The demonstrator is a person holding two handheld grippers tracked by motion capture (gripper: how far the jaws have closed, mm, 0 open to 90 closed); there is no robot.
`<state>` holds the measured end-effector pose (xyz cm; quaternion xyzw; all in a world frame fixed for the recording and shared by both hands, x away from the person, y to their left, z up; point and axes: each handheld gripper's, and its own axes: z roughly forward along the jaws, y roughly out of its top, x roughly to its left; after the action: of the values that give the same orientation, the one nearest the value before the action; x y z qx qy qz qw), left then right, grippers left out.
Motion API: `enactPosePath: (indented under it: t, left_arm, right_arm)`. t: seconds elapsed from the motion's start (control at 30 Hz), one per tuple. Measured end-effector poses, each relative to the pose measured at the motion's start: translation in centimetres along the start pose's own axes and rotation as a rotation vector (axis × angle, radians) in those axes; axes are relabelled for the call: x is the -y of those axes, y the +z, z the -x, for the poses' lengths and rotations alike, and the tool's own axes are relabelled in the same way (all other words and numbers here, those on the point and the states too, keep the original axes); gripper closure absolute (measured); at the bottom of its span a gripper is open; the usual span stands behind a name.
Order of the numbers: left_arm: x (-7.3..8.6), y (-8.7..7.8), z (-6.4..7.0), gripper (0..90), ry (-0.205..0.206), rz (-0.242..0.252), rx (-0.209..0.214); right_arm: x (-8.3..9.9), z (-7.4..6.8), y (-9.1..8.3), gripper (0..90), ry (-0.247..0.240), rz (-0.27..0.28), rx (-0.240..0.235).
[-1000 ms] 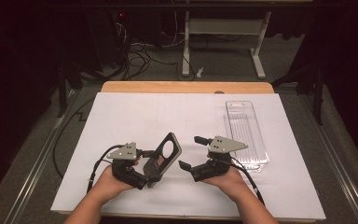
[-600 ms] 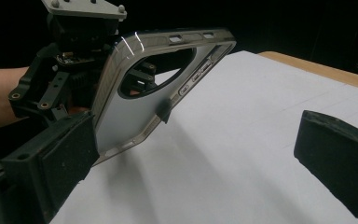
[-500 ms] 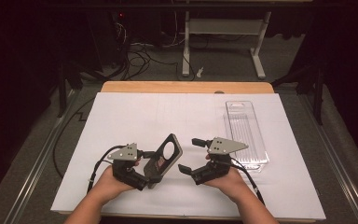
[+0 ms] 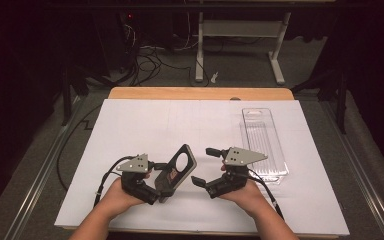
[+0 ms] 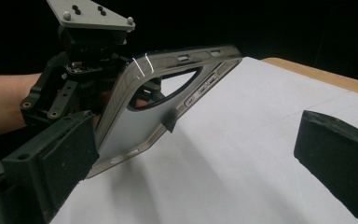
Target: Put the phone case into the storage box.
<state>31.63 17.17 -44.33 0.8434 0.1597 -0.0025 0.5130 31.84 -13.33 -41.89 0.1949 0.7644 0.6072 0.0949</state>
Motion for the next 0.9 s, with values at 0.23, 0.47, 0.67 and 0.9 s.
enactPosePath:
  t: [0.23, 0.47, 0.67, 0.9]
  left_arm:
    - [-0.03, 0.01, 0.17, 12.8, 0.008, -0.004, 0.002]
    - [-0.01, 0.22, 0.25, 12.8, 0.011, -0.013, 0.006]
    - [-0.02, 0.31, 0.3, 12.8, 0.011, -0.016, 0.01]
    - [0.01, 0.47, 0.3, 12.8, 0.012, -0.021, 0.024]
  right_arm:
    - [-0.05, -0.13, -0.01, 0.2, -0.002, 0.006, -0.004]
    - [-0.28, -0.4, 0.01, 0.3, -0.004, 0.02, -0.022]
    - [-0.44, -0.56, 0.01, 0.3, -0.004, 0.025, -0.037]
    - [-0.71, -0.79, 0.1, 0.2, -0.005, 0.042, -0.055]
